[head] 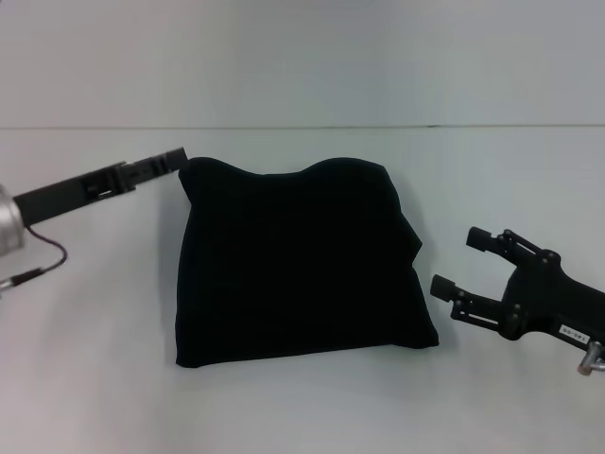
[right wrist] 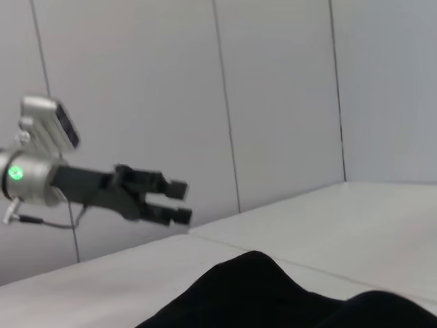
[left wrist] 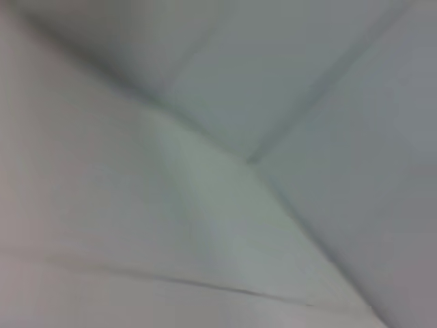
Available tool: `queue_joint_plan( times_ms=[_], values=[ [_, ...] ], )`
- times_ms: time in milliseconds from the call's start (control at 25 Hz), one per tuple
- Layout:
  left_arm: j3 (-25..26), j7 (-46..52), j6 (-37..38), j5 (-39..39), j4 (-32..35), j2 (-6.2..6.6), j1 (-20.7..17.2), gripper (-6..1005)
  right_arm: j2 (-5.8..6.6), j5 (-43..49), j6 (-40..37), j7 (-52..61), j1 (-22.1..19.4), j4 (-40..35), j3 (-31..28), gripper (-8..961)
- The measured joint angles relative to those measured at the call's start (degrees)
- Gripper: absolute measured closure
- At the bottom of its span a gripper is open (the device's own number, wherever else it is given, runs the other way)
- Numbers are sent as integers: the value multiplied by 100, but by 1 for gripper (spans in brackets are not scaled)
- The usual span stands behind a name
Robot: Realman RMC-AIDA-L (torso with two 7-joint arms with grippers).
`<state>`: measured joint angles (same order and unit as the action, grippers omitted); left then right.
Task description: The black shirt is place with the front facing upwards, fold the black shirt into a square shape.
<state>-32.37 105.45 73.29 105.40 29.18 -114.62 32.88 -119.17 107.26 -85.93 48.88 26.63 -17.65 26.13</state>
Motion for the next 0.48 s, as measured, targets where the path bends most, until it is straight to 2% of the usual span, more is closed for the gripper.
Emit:
queue_joint_plan(
  times_ms=[120,200,320,360,480],
  values=[
    [63,-1188,1163,101,335,-13,-201,292,-34,3,-5,-318,19,11,27,11],
    [38,-2137,1830,234,545,-97,-394,253,-40,23,6,-504,-5,49,60,12],
    [-44,-3075,2226,466,695,-274,-677,177,-58,36,49,-678,-158,105,76,12],
    [-55,-3199,2240,522,707,-305,-721,141,-60,34,85,-711,-227,125,76,12],
    [-60,-3814,2094,817,723,-533,-989,34,-62,37,252,-784,-438,204,82,12]
  ],
)
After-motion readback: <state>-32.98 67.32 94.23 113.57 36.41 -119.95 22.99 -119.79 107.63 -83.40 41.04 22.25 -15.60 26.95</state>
